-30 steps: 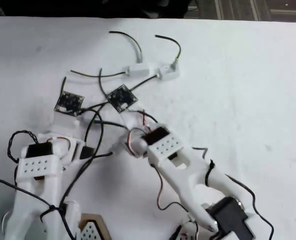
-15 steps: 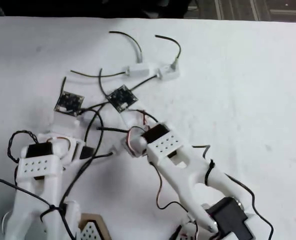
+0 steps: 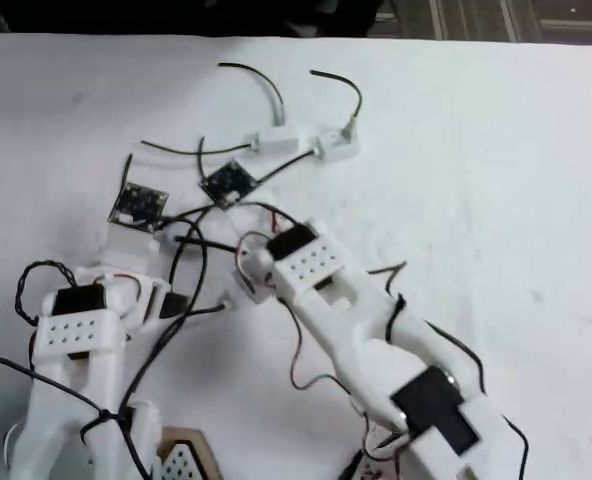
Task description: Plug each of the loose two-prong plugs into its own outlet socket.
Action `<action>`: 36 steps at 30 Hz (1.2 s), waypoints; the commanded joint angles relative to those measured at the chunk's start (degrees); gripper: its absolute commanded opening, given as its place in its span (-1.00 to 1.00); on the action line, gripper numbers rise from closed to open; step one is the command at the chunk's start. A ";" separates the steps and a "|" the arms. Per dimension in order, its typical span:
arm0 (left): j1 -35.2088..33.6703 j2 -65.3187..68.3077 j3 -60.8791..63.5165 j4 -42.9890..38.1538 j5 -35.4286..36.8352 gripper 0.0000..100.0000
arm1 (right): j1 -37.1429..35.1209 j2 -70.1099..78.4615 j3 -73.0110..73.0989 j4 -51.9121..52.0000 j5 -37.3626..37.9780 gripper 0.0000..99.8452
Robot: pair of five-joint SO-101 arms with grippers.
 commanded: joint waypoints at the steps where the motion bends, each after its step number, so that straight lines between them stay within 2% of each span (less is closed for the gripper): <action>1: -0.22 -1.45 -0.26 -0.53 0.09 -0.32 | -2.59 9.19 -1.67 6.64 0.00 -0.97; 7: -0.22 -1.45 -0.26 -0.53 0.09 -0.32 | -2.51 9.71 -1.85 9.89 0.00 -0.97; 11: -0.22 -1.45 -0.26 -0.53 0.09 -0.32 | -2.68 9.54 -2.29 7.43 -0.09 -0.95; 16: -0.22 -1.45 -0.26 -0.53 0.09 -0.32 | -2.77 8.48 -3.08 6.64 -0.18 -0.76; 27: -0.13 -1.45 -0.26 -0.53 0.00 -0.32 | -2.77 1.80 -3.25 4.97 -0.18 -0.76; 33: -0.04 -1.45 -0.26 -0.53 0.00 -0.32 | -2.42 -6.55 -2.90 5.41 -0.18 -0.75; 36: -0.04 -1.45 -0.26 -0.53 0.00 -0.32 | -1.54 -9.89 -2.90 5.41 -2.81 -0.75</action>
